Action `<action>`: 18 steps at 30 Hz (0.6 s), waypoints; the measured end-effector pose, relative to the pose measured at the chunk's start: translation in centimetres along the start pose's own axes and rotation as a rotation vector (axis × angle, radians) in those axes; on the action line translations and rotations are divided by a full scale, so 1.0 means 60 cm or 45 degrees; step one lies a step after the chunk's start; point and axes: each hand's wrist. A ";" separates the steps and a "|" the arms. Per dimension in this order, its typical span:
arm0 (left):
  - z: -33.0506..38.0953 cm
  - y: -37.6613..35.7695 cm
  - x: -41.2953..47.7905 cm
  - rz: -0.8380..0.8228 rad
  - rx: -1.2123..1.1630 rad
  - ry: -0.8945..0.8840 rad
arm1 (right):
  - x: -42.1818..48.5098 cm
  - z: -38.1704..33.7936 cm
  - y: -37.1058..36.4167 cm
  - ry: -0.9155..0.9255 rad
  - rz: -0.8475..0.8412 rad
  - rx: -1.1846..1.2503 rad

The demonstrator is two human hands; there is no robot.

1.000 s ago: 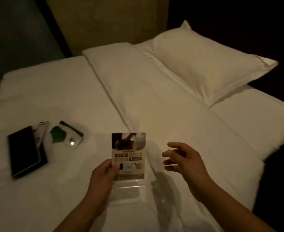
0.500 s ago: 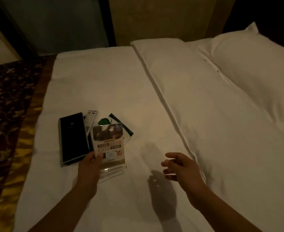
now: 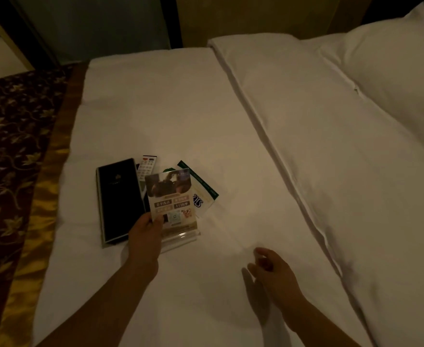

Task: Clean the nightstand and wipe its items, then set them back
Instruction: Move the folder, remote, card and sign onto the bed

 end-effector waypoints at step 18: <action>-0.009 -0.006 -0.027 0.273 0.679 -0.288 | 0.006 0.010 -0.035 0.181 0.052 -0.881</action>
Point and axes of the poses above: each hand's wrist, its own x-axis towards the middle knuckle, its own y-axis out of the back of the hand, z = x × y, and after that the axes turned 3 degrees about -z, right-handed
